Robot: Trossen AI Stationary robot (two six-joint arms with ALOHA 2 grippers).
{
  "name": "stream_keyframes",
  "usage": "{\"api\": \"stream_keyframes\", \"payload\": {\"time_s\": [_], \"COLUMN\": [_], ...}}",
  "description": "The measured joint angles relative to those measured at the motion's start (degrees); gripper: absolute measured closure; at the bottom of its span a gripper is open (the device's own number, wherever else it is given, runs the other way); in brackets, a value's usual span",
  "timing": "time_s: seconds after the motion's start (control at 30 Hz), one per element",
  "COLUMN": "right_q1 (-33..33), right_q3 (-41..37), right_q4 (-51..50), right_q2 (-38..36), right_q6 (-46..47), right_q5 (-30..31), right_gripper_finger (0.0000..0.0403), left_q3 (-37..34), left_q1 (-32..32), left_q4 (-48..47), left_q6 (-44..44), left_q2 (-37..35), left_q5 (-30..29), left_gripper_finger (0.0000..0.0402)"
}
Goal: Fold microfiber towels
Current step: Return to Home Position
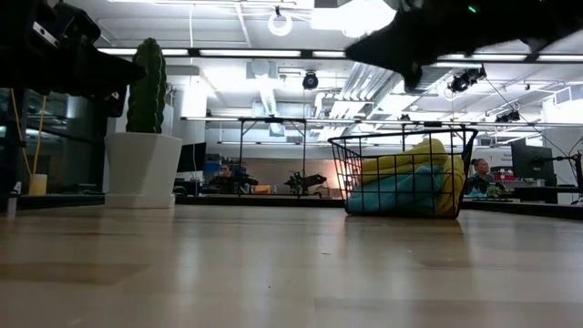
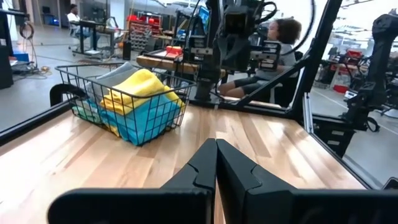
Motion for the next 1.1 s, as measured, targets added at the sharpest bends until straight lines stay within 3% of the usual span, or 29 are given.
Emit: {"api": "stream_keyframes", "payload": {"time_s": [0.13, 0.37, 0.7, 0.83, 1.1], "right_q1": [-0.3, 0.7, 4.3, 5.3, 5.3], "right_q3": [-9.7, -29.7, -31.3, -31.3, -31.3], "right_q4": [10.1, 42.4, 42.3, 31.2, -13.6], "right_q2": [-4.1, -12.7, -23.0, -33.2, -60.6], "right_q6": [2.5, 2.9, -4.4, -5.7, 9.8], "right_q5": [0.1, 2.3, 6.7, 6.7, 8.3], "right_gripper_finger": [0.0403, 0.0403, 0.0403, 0.0403, 0.0403], "left_q3": [0.0, 0.0, 0.0, 0.0, 0.0], "left_q1": [0.0, 0.0, 0.0, 0.0, 0.0], "left_q4": [0.0, 0.0, 0.3, 0.3, 0.4], "left_q6": [0.0, 0.0, 0.0, 0.0, 0.0], "left_q2": [0.0, 0.0, 0.4, 0.4, 0.4], "left_q5": [0.0, 0.0, 0.2, 0.2, 0.4], "left_gripper_finger": [0.0401, 0.0401, 0.0402, 0.0402, 0.0402]}}
